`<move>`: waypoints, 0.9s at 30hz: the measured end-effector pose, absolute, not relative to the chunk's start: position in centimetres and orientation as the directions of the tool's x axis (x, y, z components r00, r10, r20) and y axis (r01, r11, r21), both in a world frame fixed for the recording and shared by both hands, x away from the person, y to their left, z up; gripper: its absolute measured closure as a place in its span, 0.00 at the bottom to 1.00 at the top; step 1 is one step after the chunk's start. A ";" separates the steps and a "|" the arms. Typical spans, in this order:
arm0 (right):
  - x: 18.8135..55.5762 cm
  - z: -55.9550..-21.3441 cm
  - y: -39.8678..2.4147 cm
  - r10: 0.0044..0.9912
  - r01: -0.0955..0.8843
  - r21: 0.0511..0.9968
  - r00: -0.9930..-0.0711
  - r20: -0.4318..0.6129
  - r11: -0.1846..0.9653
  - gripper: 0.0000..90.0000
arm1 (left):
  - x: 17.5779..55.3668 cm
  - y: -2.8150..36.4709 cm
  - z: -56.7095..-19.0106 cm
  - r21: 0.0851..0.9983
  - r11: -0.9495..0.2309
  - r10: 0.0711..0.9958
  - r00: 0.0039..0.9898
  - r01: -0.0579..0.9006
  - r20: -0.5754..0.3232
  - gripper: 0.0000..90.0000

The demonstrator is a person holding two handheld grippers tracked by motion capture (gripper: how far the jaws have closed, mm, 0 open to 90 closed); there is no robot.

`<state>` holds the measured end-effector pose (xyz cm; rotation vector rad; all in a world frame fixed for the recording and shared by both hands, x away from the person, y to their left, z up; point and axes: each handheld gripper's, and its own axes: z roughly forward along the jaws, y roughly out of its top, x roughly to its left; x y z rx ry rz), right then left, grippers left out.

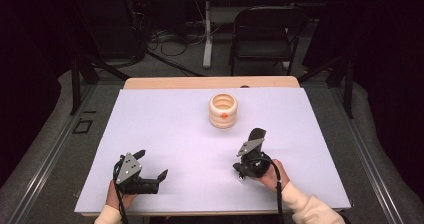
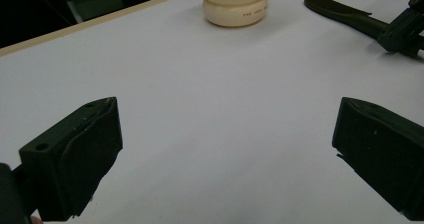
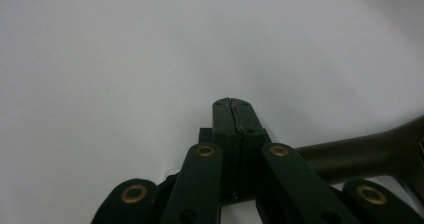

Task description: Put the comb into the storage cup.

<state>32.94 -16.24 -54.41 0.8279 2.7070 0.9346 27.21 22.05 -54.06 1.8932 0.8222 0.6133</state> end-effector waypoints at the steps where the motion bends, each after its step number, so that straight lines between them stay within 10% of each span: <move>1: 32.9 -54.4 -16.3 0.553 0.455 0.610 -0.832 0.032 0.649 1.00 | 27.2 22.1 -54.1 0.903 -0.324 0.758 0.648 0.282 0.070 0.00; 27: 32.2 -53.9 -18.4 0.586 0.483 0.608 -0.810 0.036 0.630 1.00 | 27.2 22.0 -54.0 0.902 -0.326 0.758 0.649 0.282 0.071 0.00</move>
